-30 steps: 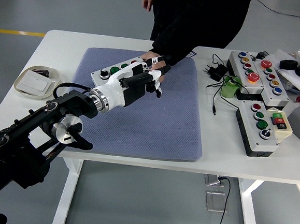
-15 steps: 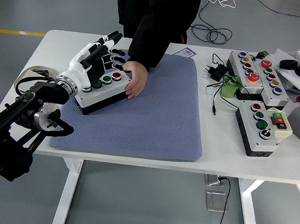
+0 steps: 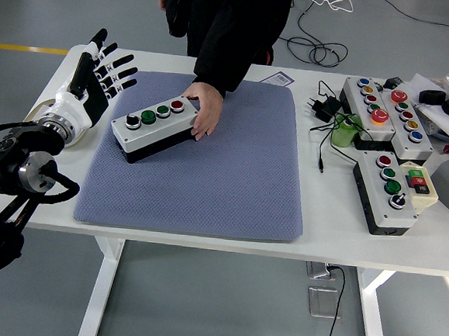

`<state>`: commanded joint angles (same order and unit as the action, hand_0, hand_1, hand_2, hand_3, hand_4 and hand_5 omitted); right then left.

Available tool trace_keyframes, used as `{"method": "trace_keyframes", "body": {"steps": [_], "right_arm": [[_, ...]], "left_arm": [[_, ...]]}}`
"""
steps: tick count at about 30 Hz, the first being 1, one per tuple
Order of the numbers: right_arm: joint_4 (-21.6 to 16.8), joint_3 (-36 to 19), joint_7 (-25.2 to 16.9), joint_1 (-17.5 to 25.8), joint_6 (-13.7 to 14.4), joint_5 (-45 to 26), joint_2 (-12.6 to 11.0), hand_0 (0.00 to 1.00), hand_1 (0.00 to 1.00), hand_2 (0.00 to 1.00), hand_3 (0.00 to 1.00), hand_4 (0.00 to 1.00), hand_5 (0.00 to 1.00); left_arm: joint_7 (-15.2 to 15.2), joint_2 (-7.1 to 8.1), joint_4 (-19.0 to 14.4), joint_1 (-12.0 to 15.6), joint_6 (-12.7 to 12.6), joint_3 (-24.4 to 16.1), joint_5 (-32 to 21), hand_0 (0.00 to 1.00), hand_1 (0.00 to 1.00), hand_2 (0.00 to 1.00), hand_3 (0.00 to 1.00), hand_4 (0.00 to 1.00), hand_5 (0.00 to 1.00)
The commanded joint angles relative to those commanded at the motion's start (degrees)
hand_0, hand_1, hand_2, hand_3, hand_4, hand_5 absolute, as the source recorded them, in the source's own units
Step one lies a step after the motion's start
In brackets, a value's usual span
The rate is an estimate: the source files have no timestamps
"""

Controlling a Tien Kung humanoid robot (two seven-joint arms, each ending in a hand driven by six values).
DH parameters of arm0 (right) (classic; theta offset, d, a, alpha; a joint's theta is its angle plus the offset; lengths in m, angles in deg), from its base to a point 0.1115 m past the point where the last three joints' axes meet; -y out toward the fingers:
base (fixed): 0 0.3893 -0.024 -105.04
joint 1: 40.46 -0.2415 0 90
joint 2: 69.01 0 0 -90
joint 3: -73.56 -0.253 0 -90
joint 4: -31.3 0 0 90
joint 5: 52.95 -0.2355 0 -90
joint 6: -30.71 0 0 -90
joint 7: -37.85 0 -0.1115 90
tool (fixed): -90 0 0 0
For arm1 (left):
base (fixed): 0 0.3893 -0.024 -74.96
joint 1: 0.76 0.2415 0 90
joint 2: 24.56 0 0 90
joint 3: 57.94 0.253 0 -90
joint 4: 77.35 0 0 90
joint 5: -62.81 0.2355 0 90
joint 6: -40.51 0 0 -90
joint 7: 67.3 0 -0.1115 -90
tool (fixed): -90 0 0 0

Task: Pick up the button,place it on the desk,press the button,press the button

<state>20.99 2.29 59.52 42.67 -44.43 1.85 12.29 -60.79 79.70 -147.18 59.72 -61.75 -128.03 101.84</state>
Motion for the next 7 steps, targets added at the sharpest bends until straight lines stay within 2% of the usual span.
{"method": "trace_keyframes", "body": {"steps": [3, 7], "right_arm": [[0.0, -0.02, -0.01, -0.02, -0.02, 0.0, -0.01, 0.643, 0.535, 0.62, 0.615, 0.265, 0.289], [0.0, 0.0, -0.01, -0.01, -0.07, 0.09, 0.03, 0.643, 0.535, 0.62, 0.615, 0.265, 0.289]], "left_arm": [[-0.34, 0.46, 0.65, 0.98, -0.7, -0.44, 4.17, 0.897, 0.915, 0.963, 0.998, 0.824, 0.946], [-0.58, 0.33, 1.11, 1.49, -0.78, -0.75, 7.0, 0.897, 0.915, 0.963, 0.998, 0.824, 0.946]]}}
